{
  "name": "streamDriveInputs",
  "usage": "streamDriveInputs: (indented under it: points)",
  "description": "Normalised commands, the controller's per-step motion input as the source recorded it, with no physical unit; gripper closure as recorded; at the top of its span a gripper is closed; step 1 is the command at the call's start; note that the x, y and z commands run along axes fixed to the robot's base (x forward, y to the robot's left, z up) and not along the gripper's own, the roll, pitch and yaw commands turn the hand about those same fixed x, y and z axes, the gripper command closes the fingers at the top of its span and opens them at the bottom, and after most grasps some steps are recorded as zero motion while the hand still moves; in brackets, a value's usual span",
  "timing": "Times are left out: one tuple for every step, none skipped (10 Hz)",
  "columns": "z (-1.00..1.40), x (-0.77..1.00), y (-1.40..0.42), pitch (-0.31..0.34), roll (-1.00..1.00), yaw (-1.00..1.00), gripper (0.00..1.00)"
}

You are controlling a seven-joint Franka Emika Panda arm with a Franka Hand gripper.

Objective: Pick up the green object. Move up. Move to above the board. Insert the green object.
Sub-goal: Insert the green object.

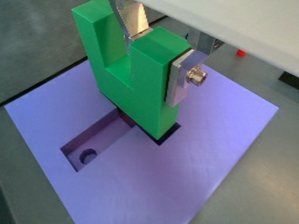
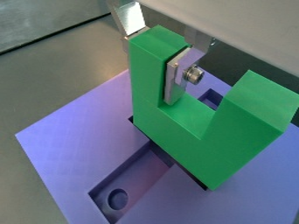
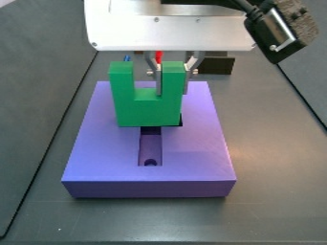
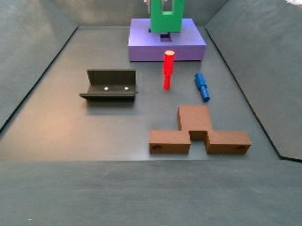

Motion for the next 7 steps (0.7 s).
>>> streamDriveInputs:
  points:
    - [-0.09, 0.18, 0.0, 0.037, 0.07, -0.21, 1.0]
    - [-0.09, 0.11, 0.0, 0.034, 0.06, -0.25, 1.0]
    - [-0.11, 0.0, 0.0, 0.023, 0.05, -0.19, 1.0]
    - [-0.17, -0.02, 0.0, 0.0, 0.01, -0.12, 1.0]
    - [-0.24, -0.1, 0.0, 0.0, 0.0, -0.07, 1.0]
    - [-0.45, -0.09, 0.0, -0.066, 0.0, 0.0, 1.0]
    - [-0.4, 0.0, -0.02, -0.043, 0.01, 0.0, 1.0]
